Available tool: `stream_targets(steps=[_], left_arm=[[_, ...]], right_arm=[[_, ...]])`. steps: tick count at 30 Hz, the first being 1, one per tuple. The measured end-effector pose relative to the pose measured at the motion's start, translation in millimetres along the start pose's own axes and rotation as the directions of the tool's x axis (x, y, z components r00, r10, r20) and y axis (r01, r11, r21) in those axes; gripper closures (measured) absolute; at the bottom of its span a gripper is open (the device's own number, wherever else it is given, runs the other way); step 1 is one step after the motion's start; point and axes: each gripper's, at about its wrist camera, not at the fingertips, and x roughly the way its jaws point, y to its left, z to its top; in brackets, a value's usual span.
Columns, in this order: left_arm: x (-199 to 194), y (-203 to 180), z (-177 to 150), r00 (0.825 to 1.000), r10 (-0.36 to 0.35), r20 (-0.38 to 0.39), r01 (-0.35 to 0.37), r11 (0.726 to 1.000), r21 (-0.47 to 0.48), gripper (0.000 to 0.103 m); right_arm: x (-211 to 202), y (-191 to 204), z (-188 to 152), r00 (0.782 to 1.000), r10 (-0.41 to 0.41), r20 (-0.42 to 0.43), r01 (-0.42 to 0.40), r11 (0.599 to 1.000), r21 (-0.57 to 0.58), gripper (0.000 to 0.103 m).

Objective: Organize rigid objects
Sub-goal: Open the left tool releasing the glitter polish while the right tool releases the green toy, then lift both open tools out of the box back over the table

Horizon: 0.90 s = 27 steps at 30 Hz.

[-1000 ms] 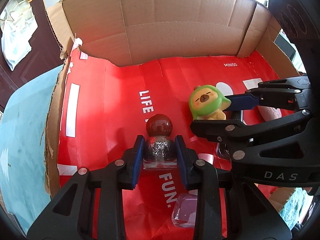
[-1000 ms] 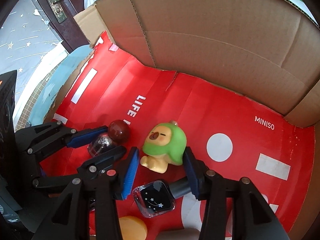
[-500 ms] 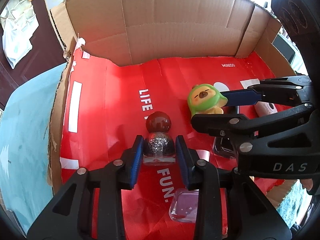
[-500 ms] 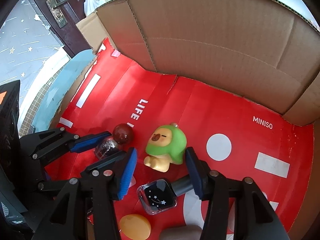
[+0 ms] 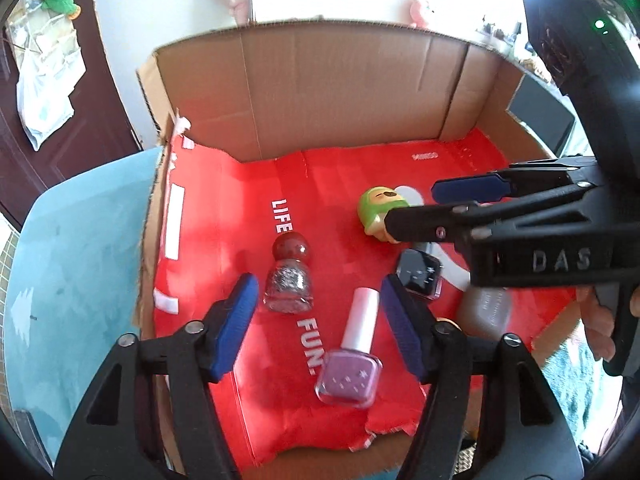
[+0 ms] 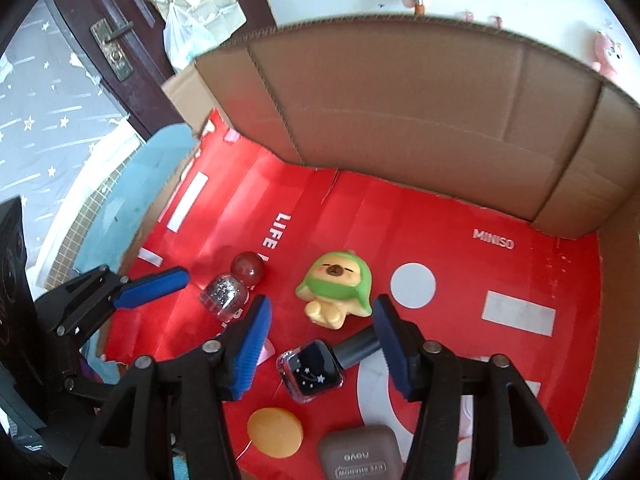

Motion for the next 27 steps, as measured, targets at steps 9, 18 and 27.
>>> stream_targets(steps=[9, 18, 27], left_arm=[[-61.8, -8.0, -22.6, 0.991, -0.004, 0.132, 0.003, 1.0, 0.001, 0.029], [-121.0, -13.0, -51.2, 0.964, -0.001, 0.264, 0.009, 1.0, -0.027, 0.02], [-161.4, -36.1, -87.7, 0.917, -0.006, 0.399, 0.016, 1.0, -0.022, 0.011]], right_arm=[[-58.2, 6.9, -23.0, 0.992, 0.03, 0.124, -0.034, 0.999, 0.029, 0.033], [-130.5, 22.9, -68.7, 0.954, -0.035, 0.299, 0.028, 0.999, 0.028, 0.02], [-193.8, 42.6, -138.7, 0.883, -0.126, 0.453, 0.119, 0.992, 0.046, 0.0]])
